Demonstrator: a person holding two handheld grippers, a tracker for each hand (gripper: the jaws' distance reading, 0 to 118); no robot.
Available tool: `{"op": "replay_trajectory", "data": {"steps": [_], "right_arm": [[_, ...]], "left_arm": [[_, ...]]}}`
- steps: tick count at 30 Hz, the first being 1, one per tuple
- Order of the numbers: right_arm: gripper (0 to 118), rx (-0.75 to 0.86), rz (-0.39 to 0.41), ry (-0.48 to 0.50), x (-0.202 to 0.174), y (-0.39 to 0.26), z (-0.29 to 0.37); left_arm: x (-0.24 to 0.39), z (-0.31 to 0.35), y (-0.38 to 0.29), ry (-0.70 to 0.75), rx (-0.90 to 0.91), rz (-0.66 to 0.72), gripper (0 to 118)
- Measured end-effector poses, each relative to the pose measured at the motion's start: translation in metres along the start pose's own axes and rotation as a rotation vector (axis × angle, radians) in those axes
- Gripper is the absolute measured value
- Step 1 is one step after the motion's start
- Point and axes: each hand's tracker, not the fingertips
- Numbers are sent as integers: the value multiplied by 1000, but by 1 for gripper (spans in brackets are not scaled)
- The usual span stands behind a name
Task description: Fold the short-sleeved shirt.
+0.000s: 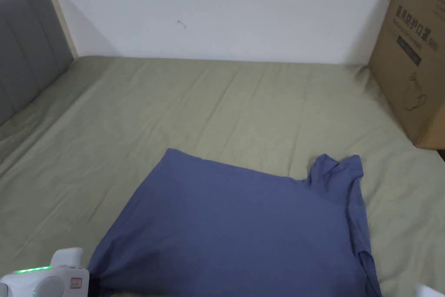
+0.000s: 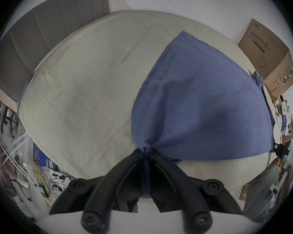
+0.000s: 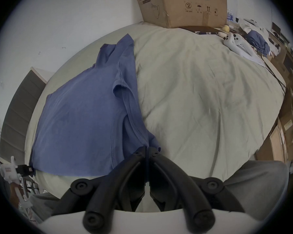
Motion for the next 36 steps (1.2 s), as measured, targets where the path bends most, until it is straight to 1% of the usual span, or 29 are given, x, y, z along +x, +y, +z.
{"op": "replay_trajectory", "data": {"steps": [1,2,3,4,5,6,7,8,11,14,17,20,22,23,24,25,26,27,28,29,31,33,36], "right_arm": [[18,14,-7,8,0,4,4],[37,25,-1,8,-3,8,10],[65,45,16,-6,-8,12,18],[85,78,49,-12,-12,19,25],[95,116,65,12,-16,27,34],[103,157,75,34,-19,34,43],[107,207,84,56,-25,42,56],[108,255,100,66,-32,52,68],[108,396,161,99,-54,76,103],[108,514,201,129,-74,92,132],[108,616,235,128,-98,99,160],[108,711,280,101,-117,103,175],[104,761,303,73,-129,102,183],[98,776,307,75,-130,103,182],[81,798,313,77,-134,102,183],[59,809,317,69,-137,101,185],[37,816,321,59,-141,100,185],[6,826,329,54,-143,101,184],[0,832,334,50,-144,101,184],[0,872,308,30,-146,100,183],[0,852,320,55,-149,101,182],[0,854,323,45,-153,102,179],[0,842,323,53,-152,109,173]], "left_arm": [[0,1,1,10,-1,4,18],[0,4,1,8,5,16,38],[0,8,1,8,18,40,75],[1,13,3,-21,42,72,96],[2,20,6,-60,74,99,104],[5,29,9,-97,111,115,104],[12,42,15,-134,171,118,104],[20,56,22,-168,233,108,104],[47,94,46,-187,371,44,104],[72,131,60,-207,538,10,104],[99,161,71,-209,676,-29,104],[120,179,78,-199,793,-54,103],[133,185,78,-185,875,-71,101],[138,187,78,-179,896,-82,97],[143,188,76,-178,921,-97,83],[147,189,74,-178,941,-106,64],[151,188,73,-183,944,-111,37],[152,186,73,-197,948,-129,0],[155,184,73,-208,942,-136,0],[157,182,72,-203,935,-130,0],[157,177,77,-237,889,-147,0],[160,170,79,-217,877,-153,0],[159,160,91,-218,825,-160,0]]}}
